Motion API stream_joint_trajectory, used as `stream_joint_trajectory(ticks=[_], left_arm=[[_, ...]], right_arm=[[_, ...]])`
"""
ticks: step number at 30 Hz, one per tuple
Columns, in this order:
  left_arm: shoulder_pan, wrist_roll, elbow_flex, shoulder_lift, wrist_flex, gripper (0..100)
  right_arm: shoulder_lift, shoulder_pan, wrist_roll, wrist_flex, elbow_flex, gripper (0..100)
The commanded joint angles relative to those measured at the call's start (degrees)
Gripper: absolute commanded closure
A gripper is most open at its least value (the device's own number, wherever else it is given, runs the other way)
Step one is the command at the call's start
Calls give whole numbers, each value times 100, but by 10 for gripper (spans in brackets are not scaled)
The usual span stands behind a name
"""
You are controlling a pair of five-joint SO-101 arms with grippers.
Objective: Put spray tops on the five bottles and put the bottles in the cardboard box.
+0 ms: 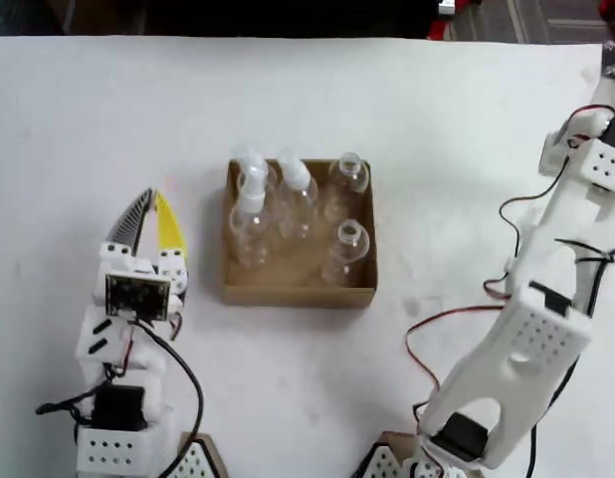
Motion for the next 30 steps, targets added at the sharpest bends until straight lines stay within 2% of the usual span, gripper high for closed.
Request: stream_joint_trajectory(ticks=[1,12,23,30], left_arm=[[84,-44,-35,-119,-26,980],[92,-44,-35,-119,-26,980],[92,-44,-35,-119,-26,980],[92,-44,-35,-119,-26,980]], right_arm=[[927,110,18,338,-1292,729],[2703,119,-554,541,-2875,730],[3222,101,-1020,549,-3103,731],[3196,119,-1020,514,-3112,861]])
